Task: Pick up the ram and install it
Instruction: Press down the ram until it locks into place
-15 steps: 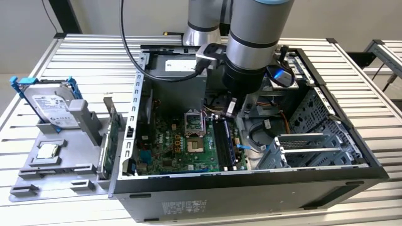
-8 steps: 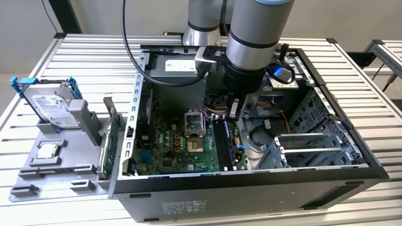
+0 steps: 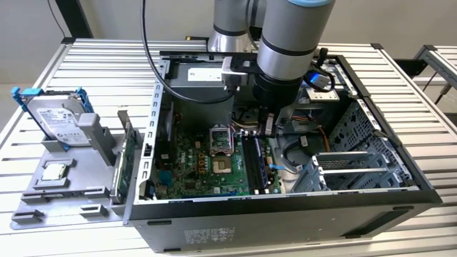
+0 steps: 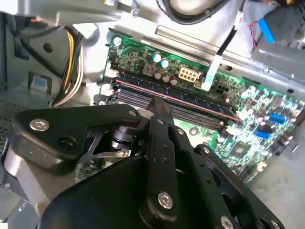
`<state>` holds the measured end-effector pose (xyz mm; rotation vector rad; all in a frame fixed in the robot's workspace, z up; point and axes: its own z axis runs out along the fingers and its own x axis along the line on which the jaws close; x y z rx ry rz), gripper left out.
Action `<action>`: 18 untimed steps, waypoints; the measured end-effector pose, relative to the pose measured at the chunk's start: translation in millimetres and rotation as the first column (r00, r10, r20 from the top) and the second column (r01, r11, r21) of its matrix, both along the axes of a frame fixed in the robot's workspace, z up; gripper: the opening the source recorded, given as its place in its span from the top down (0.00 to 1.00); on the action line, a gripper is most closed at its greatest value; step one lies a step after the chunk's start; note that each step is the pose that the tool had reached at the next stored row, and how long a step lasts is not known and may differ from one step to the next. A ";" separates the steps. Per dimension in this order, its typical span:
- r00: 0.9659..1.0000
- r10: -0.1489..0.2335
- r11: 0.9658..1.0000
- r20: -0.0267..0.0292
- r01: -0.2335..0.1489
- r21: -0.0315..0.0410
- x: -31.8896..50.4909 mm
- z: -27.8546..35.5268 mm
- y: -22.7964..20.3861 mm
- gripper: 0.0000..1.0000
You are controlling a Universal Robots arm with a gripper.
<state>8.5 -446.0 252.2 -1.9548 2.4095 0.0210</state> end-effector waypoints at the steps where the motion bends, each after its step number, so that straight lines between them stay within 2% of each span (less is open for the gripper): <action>1: 1.000 0.018 1.000 0.000 -0.018 0.000 0.0 -0.2 0.0 1.00; 4: 0.997 0.073 0.997 0.000 -0.073 0.000 0.0 -1.1 0.0 1.00; 7: 0.992 0.127 0.992 0.000 -0.127 0.000 0.0 -2.1 0.0 1.00; 10: 0.983 0.182 0.983 0.000 -0.182 0.000 0.0 -3.1 0.0 1.00; 13: 0.972 0.233 0.972 0.000 -0.233 0.000 0.0 -3.8 0.0 1.00; 16: 0.971 0.237 0.971 -0.001 -0.237 0.000 1.1 -3.9 -0.1 1.00; 18: 0.972 0.237 0.972 -0.003 -0.237 0.001 6.1 -4.5 -1.0 1.00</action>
